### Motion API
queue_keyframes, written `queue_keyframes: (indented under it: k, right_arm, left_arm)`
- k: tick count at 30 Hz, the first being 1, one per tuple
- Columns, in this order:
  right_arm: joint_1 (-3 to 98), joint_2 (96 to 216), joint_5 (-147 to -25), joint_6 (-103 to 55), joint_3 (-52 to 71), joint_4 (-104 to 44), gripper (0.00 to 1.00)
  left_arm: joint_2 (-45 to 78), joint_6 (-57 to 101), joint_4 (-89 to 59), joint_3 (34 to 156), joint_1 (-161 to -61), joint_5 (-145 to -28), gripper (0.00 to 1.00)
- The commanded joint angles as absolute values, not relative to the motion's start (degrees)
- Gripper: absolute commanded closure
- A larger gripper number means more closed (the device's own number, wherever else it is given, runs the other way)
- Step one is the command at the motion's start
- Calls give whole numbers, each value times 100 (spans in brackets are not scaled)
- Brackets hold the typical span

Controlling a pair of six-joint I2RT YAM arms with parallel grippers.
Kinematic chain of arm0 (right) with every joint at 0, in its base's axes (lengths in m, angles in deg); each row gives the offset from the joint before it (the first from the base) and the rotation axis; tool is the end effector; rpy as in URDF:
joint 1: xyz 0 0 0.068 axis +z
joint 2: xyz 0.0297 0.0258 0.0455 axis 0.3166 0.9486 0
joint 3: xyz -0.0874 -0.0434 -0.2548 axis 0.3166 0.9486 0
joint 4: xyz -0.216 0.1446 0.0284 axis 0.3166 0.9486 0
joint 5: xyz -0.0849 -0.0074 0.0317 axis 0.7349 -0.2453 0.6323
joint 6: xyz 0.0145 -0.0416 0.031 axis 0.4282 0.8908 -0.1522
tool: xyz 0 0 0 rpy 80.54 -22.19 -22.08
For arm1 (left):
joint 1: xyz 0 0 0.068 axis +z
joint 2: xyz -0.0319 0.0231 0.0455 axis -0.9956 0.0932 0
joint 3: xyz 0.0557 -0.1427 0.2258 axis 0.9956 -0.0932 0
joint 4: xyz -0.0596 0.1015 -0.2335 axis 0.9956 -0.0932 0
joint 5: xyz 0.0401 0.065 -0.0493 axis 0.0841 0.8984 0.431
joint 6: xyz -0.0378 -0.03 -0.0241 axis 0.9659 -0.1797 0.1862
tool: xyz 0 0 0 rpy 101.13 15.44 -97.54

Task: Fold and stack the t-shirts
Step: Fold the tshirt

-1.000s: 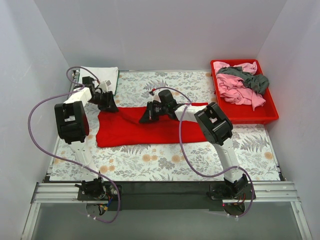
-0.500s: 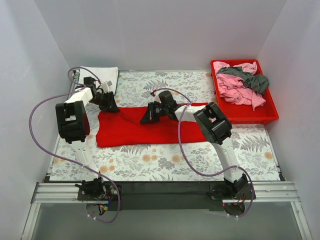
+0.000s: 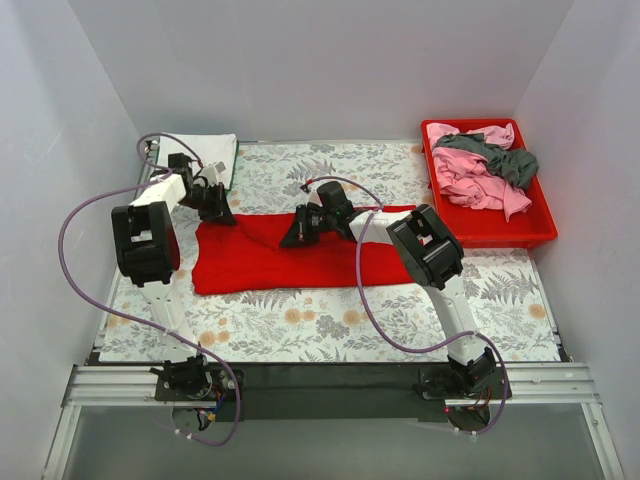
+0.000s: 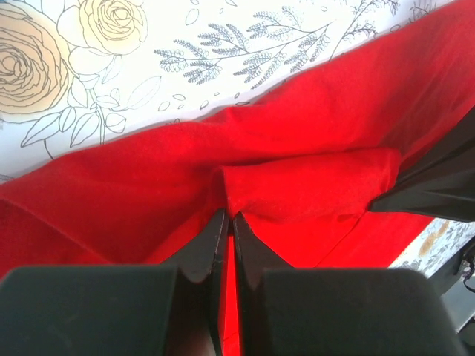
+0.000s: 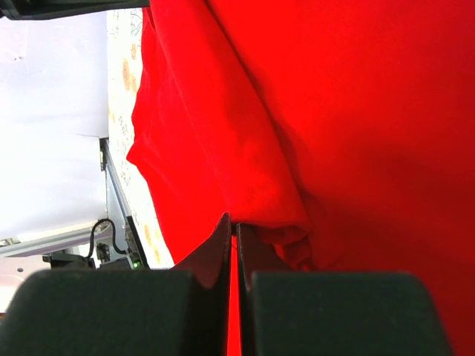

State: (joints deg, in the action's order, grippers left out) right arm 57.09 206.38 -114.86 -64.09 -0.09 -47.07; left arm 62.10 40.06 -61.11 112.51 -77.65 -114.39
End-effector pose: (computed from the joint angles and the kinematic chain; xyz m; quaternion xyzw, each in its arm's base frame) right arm 0.3746 0.3262 0.1233 -0.0964 0.8322 0.5200 0.1668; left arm 0.4220 0.0307 0.1657 -0.2590 0.9069 -0.3269 0.0593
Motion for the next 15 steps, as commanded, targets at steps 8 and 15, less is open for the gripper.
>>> queue_keyframes:
  k: [8,15]
  right_arm:
    - [5686,20278,-11672,-6486,-169,-4875,99]
    - [5844,20024,-11778,-6626,68,-4875,99]
  left_arm:
    - [6128,3659,-7617,12520,-7666,-11027,100]
    - [6234,3456,-8462,12978,-7481,-10746,100]
